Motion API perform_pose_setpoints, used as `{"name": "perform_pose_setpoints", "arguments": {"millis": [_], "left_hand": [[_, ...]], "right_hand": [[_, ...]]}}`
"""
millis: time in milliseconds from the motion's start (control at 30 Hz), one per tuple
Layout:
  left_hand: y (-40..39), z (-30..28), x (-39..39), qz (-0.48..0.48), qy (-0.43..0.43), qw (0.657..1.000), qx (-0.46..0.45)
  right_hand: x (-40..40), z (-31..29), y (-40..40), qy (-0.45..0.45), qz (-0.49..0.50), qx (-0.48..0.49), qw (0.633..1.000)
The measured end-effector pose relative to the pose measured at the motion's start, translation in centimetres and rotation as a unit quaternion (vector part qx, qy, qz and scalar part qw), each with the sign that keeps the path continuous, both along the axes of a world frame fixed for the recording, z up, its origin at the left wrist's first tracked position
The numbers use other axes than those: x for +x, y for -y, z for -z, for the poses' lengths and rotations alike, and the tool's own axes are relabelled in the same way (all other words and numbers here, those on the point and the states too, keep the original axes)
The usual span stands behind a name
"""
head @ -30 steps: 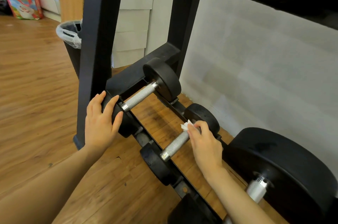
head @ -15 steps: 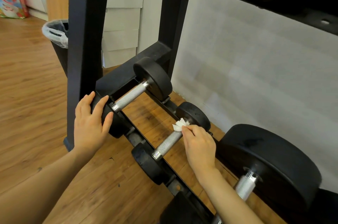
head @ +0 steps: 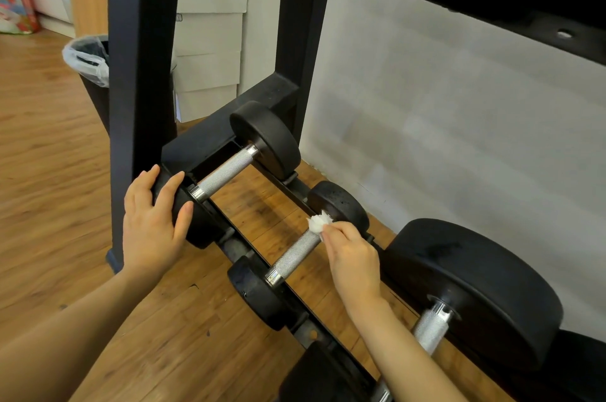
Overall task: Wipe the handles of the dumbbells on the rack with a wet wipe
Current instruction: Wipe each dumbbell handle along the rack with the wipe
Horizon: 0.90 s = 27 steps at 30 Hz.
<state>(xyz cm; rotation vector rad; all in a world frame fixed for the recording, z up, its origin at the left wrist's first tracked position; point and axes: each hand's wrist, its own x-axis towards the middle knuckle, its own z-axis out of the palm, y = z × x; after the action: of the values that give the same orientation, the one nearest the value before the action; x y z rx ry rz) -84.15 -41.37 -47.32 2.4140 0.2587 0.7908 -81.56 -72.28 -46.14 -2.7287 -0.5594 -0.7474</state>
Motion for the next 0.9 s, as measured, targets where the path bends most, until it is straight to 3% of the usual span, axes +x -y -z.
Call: {"name": "perform_pose_setpoints", "arguments": {"millis": [200, 367, 533, 700, 900], "left_hand": [[0.0, 0.0, 0.0, -0.003, -0.002, 1.000, -0.001], [-0.1, 0.0, 0.1, -0.002, -0.004, 1.000, 0.001], [-0.1, 0.1, 0.1, -0.002, 0.001, 1.000, 0.001], [-0.2, 0.2, 0.1, -0.001, 0.002, 1.000, 0.001], [-0.2, 0.3, 0.1, -0.001, 0.000, 1.000, 0.005]], "right_hand": [[-0.7, -0.2, -0.6, -0.001, -0.033, -0.033, 0.999], [0.0, -0.1, 0.1, -0.012, 0.011, 0.006, 1.000], [-0.9, -0.4, -0.6, -0.017, -0.026, -0.012, 0.999], [-0.6, -0.4, -0.3, -0.043, 0.009, 0.052, 0.998], [-1.1, -0.7, -0.6, -0.038, 0.005, 0.052, 0.998]]}}
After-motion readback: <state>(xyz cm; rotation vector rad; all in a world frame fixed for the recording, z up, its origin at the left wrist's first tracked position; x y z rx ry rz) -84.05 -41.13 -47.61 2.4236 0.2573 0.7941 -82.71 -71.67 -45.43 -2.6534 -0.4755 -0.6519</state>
